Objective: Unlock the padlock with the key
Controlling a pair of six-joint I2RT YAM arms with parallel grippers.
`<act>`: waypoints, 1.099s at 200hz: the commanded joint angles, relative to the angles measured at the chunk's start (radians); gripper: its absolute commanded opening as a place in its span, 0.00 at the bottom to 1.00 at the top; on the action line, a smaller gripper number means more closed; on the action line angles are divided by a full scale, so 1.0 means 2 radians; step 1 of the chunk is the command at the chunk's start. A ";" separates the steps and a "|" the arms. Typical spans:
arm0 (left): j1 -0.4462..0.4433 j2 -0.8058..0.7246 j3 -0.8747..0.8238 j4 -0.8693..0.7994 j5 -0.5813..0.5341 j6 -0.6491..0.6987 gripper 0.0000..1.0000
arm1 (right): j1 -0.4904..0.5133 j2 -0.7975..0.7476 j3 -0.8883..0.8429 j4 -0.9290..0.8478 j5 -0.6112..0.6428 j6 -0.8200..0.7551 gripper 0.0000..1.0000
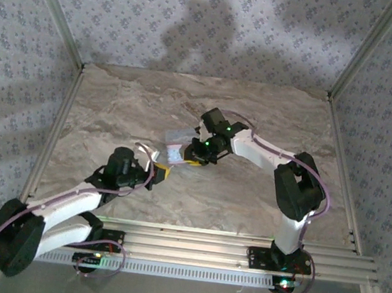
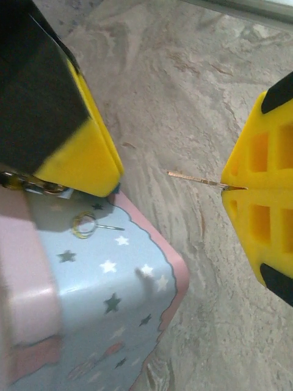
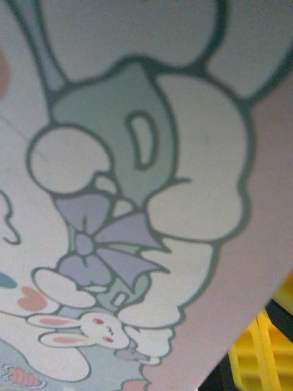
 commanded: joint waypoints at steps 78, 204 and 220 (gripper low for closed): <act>-0.009 0.147 0.026 0.179 0.024 0.000 0.00 | -0.005 0.012 0.063 -0.028 -0.049 0.041 0.00; -0.008 0.172 0.027 0.220 0.034 -0.018 0.00 | -0.008 0.013 0.049 0.000 -0.063 0.065 0.00; -0.009 0.169 0.017 0.230 0.031 -0.017 0.00 | -0.009 0.012 0.047 0.003 -0.064 0.068 0.00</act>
